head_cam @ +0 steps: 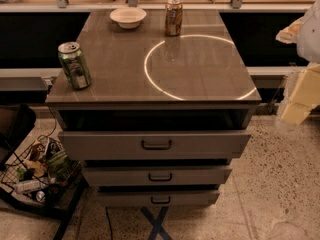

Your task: Move orange can near green can

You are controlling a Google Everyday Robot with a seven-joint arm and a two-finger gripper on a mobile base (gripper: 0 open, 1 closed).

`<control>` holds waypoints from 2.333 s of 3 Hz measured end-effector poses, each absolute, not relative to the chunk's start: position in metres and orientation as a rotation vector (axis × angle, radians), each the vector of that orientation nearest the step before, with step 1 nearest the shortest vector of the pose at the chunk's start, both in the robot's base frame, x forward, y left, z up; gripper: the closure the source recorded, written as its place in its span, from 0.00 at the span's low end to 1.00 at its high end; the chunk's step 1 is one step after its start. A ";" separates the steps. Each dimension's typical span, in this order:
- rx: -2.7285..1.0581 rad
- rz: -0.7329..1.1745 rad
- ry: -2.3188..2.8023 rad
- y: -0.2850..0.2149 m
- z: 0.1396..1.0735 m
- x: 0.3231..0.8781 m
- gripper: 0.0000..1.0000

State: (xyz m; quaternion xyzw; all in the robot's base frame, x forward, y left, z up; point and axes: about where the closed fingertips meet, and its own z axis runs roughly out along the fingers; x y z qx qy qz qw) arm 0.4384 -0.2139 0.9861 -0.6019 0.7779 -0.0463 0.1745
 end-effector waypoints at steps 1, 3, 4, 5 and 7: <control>-1.706 -0.131 2.205 -0.214 0.986 0.438 0.00; -1.282 -0.299 2.169 -0.253 1.036 0.486 0.00; -1.070 -0.246 2.089 -0.283 1.043 0.527 0.00; -0.956 -0.091 1.863 -0.275 1.062 0.599 0.00; -0.731 0.126 1.533 -0.263 1.092 0.708 0.00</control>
Offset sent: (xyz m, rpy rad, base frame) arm 0.0454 -0.0443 0.0937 0.0193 -0.4044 -0.3519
